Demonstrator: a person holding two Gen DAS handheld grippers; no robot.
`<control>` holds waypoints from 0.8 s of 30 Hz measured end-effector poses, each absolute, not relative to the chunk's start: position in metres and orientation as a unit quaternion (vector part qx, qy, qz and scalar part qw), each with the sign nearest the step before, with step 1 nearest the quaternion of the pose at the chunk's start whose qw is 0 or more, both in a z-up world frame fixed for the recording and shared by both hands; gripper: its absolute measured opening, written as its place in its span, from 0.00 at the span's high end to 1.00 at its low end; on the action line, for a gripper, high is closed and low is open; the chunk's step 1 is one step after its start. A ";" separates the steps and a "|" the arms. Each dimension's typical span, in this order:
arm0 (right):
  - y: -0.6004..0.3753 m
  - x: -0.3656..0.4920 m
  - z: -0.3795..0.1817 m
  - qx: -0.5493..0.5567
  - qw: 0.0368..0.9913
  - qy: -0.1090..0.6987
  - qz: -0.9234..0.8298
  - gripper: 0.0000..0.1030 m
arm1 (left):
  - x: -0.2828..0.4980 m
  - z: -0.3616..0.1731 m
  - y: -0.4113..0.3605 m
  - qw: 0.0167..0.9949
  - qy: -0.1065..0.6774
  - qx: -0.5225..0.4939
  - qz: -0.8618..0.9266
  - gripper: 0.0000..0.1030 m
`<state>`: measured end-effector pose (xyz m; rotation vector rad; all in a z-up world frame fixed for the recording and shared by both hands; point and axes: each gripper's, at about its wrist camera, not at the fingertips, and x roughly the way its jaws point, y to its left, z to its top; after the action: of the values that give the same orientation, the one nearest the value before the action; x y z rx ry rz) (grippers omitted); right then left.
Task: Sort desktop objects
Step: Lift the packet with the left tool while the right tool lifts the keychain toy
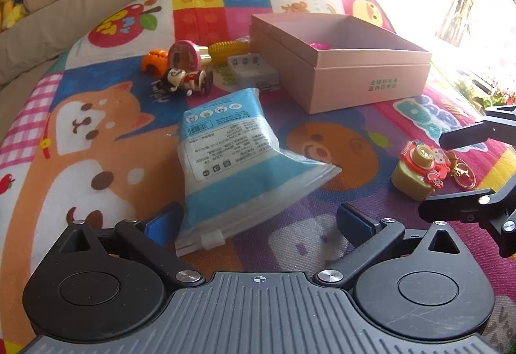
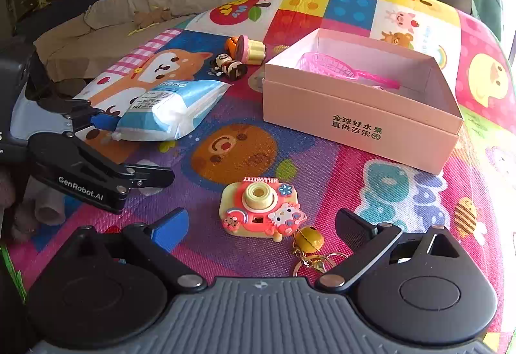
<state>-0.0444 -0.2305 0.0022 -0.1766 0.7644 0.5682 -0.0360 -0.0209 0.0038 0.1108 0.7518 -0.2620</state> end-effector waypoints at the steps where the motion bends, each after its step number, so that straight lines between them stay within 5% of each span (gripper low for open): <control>1: -0.229 -0.042 0.000 -0.081 0.884 0.371 0.274 0.05 | -0.036 0.004 -0.021 0.920 0.365 0.054 -0.128 0.00; 9: -0.215 -0.032 -0.009 -0.065 0.882 0.378 0.274 0.07 | -0.037 0.004 -0.021 0.921 0.363 0.053 -0.128 0.00; 14: -0.215 -0.036 -0.005 -0.086 0.889 0.365 0.264 0.43 | -0.039 0.021 -0.015 0.923 0.358 0.020 -0.136 0.00; 24: -0.217 -0.041 -0.005 -0.091 0.888 0.370 0.258 0.43 | 0.006 0.034 -0.028 0.929 0.366 0.019 -0.055 0.00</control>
<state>-0.0412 -0.2169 -0.0045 -0.1882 0.7689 0.5364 0.0060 -0.0285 0.0340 0.0395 0.7490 -0.1119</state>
